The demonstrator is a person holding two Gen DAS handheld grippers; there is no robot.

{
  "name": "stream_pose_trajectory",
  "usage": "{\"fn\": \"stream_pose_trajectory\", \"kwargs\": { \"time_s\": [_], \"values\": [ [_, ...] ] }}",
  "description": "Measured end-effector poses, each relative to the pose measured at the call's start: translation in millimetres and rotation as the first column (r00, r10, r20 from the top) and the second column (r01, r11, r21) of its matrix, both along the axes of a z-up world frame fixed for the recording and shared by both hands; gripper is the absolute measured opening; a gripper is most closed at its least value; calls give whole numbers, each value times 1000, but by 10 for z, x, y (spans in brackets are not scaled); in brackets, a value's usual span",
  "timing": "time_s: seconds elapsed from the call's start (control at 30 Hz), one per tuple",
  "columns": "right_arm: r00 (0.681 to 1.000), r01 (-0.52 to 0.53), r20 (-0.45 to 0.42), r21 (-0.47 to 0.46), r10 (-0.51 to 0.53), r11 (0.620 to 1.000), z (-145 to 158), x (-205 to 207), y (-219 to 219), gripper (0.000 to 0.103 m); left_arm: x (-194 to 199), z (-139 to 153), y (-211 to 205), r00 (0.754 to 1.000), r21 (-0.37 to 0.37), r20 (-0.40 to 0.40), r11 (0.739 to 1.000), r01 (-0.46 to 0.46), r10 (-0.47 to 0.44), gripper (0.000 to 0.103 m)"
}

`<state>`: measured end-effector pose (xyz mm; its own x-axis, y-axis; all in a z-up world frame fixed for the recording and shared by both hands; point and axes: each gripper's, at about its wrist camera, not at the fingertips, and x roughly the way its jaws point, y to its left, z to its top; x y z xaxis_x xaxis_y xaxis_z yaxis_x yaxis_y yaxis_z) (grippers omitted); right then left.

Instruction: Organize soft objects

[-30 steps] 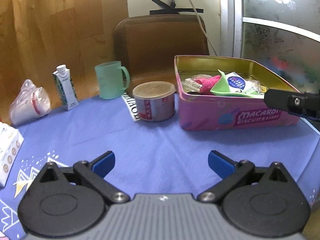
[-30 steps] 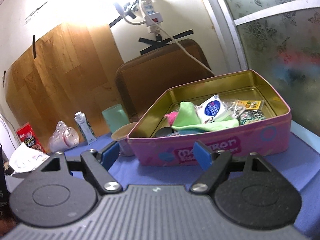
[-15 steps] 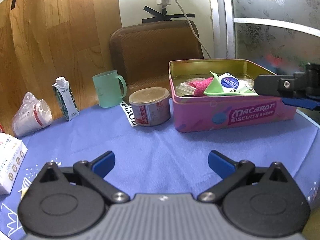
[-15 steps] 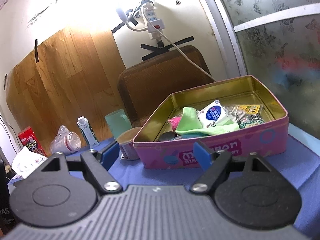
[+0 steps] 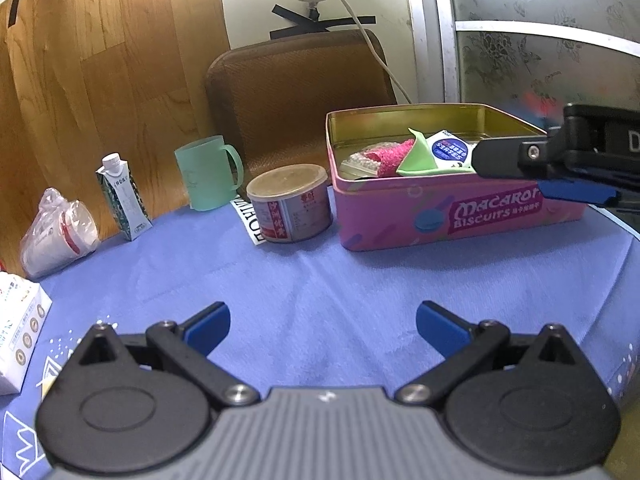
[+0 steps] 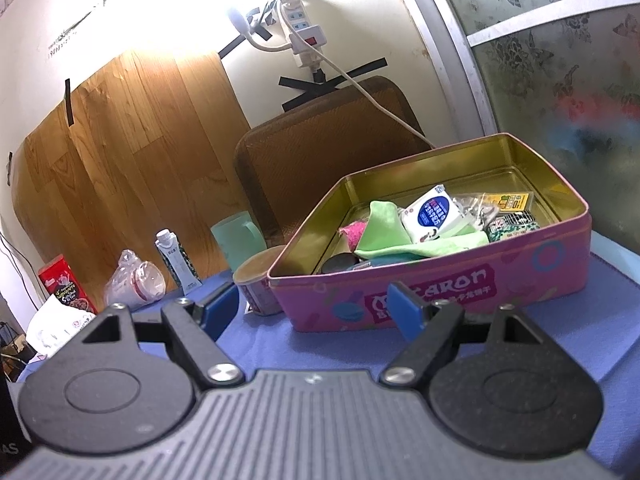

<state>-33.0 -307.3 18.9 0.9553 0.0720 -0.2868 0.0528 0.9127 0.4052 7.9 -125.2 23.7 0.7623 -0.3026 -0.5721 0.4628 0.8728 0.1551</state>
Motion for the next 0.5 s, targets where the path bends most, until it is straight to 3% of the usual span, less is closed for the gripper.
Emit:
{"fn": "stream_pose_trajectory", "kwargs": {
  "time_s": [0.5],
  "values": [
    [1000, 26, 5, 22, -26, 999, -6, -14, -57, 83, -56, 22, -55, 999, 20, 10, 999, 32, -33, 103]
  ]
}}
